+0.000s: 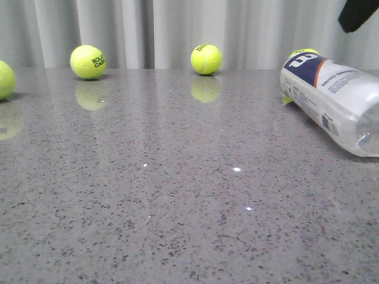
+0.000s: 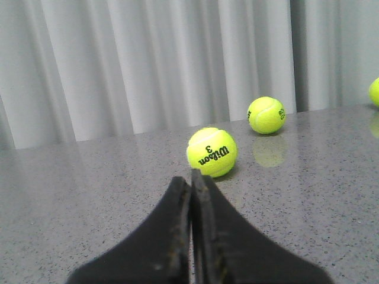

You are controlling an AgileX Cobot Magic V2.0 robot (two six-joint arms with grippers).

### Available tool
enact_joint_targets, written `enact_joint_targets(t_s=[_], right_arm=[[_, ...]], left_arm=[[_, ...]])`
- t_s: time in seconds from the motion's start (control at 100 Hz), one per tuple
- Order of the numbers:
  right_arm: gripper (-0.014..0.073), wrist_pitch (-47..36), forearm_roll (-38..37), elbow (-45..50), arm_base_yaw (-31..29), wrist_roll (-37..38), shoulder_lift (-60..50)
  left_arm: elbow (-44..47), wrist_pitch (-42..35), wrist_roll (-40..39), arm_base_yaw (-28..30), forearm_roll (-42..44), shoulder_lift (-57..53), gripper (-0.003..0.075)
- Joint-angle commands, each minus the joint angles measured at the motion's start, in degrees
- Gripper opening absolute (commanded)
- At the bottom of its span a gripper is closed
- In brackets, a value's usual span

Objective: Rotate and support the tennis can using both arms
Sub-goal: 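Lower the right gripper onto the lying Wilson can and grasp it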

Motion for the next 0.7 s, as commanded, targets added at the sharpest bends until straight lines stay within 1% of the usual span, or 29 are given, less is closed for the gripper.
enact_joint_targets(t_s=[0.0, 0.13, 0.32, 0.6, 0.66, 0.69], right_arm=[[0.0636, -3.32, 1.0, -4.08, 0.14, -0.64, 2.97], [0.0636, -3.9, 1.26, -6.33, 0.18, -0.64, 7.92], [0.0636, -3.88, 1.26, -6.77, 0.18, -0.64, 13.59], [0.0629, -3.39, 1.74, -6.77, 0.18, -0.64, 17.01], [0.0582, -3.39, 1.74, -6.77, 0.18, -0.64, 16.76], [0.0532, -3.35, 1.74, -6.77, 0.18, -0.64, 16.56]], left_arm=[[2.76, -4.23, -0.53, 0.11, -0.51, 0.5, -0.0021], [2.76, -4.23, -0.53, 0.11, -0.51, 0.5, -0.0021], [2.76, -4.23, -0.53, 0.11, -0.51, 0.5, -0.0021], [2.76, -4.23, -0.53, 0.11, -0.51, 0.5, -0.0021], [2.76, -4.23, -0.53, 0.11, -0.51, 0.5, -0.0021], [2.76, -4.23, -0.53, 0.11, -0.51, 0.5, -0.0021]])
